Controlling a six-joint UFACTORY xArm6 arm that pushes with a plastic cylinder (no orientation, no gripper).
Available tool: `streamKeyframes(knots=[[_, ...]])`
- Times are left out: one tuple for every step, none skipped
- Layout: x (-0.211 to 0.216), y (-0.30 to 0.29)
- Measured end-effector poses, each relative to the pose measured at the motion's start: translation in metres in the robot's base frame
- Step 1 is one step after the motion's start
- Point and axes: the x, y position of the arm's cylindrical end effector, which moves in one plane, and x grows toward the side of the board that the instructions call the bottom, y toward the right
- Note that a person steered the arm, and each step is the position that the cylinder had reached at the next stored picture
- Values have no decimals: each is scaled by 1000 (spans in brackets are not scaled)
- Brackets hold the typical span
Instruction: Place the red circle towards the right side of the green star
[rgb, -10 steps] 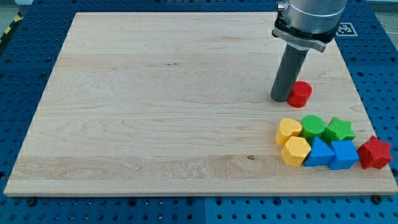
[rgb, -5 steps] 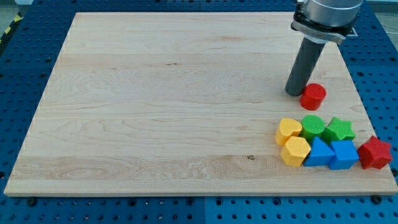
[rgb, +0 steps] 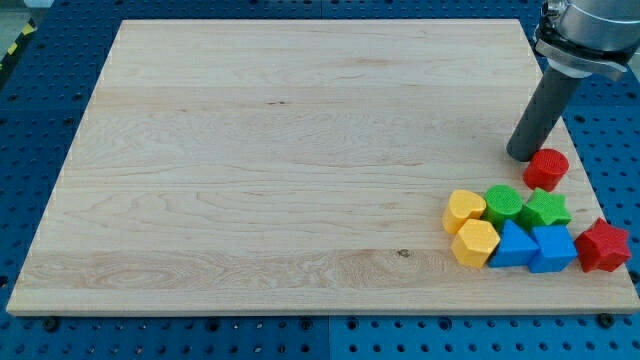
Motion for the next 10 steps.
streamKeyframes(knots=[[0,-1],[6,-1],[12,-1],[12,2],[12,9],[13,9],[15,17],[15,23],[15,34],[15,34]])
